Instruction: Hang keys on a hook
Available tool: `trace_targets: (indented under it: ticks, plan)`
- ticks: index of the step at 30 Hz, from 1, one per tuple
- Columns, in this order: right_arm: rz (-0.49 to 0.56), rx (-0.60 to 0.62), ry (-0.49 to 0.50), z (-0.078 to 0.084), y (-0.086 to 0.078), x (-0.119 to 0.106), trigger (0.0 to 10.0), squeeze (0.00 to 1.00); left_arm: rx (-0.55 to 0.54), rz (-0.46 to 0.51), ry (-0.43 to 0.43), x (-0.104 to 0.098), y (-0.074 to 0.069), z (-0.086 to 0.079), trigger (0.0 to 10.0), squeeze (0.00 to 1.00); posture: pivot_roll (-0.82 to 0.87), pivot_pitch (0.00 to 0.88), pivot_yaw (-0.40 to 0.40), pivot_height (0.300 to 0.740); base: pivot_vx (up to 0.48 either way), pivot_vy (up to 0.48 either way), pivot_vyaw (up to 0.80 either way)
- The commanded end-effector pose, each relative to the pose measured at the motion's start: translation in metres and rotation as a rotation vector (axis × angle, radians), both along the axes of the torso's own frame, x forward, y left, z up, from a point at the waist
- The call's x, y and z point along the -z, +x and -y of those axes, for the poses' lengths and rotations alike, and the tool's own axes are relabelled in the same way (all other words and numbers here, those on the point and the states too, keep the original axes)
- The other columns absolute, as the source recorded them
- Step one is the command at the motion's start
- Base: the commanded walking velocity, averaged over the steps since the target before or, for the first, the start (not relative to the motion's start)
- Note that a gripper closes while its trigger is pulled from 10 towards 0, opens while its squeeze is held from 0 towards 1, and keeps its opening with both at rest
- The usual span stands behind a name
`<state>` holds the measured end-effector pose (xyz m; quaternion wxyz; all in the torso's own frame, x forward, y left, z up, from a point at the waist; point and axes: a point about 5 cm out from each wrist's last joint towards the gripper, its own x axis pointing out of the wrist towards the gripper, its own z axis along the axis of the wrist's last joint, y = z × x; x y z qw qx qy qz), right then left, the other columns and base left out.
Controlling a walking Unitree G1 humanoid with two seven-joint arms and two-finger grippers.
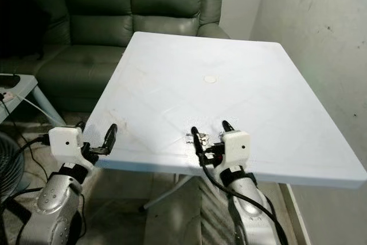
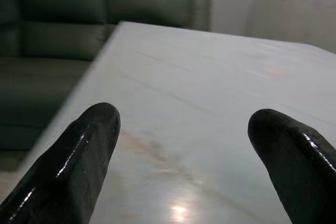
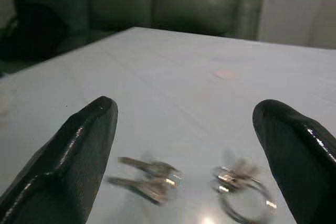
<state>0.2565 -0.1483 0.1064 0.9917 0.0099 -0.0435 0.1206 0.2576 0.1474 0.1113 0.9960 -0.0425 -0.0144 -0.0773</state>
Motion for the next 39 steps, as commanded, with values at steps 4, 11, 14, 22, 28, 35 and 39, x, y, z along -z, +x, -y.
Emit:
trace_targets:
  ticks: [4, 11, 14, 22, 28, 35, 39]
  plan:
    - [-0.023, 0.021, -0.016, 0.002, 0.0, 0.003, 10.0, 0.0, -0.003, -0.014, 0.017, 0.002, -0.002, -0.003, 10.0, 0.0, -0.01, 0.0, -0.022, 0.74, 0.0, 0.0, 0.0]
    - [-0.049, -0.013, -0.074, -0.001, 0.006, 0.004, 10.0, 0.0, 0.037, -0.02, 0.048, 0.006, -0.005, 0.005, 10.0, 0.0, -0.01, 0.0, -0.025, 0.74, 0.0, 0.0, 0.0]
    - [-0.051, -0.029, -0.1, -0.002, 0.01, 0.003, 10.0, 0.0, 0.059, -0.023, 0.058, 0.009, -0.008, 0.009, 10.0, 0.0, 0.0, 0.0, -0.029, 0.74, 0.0, 0.0, 0.0]
    - [-0.07, -0.083, -0.105, -0.01, 0.017, 0.003, 10.0, 0.0, 0.096, -0.009, 0.115, 0.017, -0.017, 0.013, 10.0, 0.0, 0.03, 0.0, -0.052, 0.74, 0.0, 0.0, 0.0]
    - [-0.075, -0.117, -0.107, -0.025, 0.027, 0.0, 10.0, 0.0, 0.106, -0.003, 0.125, 0.017, -0.023, 0.016, 10.0, 0.0, 0.05, 0.0, -0.069, 0.74, 0.0, 0.0, 0.0]
    - [-0.078, -0.178, -0.093, -0.034, 0.037, -0.004, 10.0, 0.0, 0.099, 0.013, 0.121, 0.013, -0.025, 0.018, 10.0, 0.0, 0.07, 0.0, -0.087, 0.74, 0.0, 0.0, 0.0]
    - [-0.081, -0.201, -0.077, -0.038, 0.041, -0.006, 10.0, 0.0, 0.104, 0.021, 0.115, 0.01, -0.027, 0.021, 10.0, 0.0, 0.08, 0.012, -0.094, 0.74, 0.0, 0.0, 0.0]
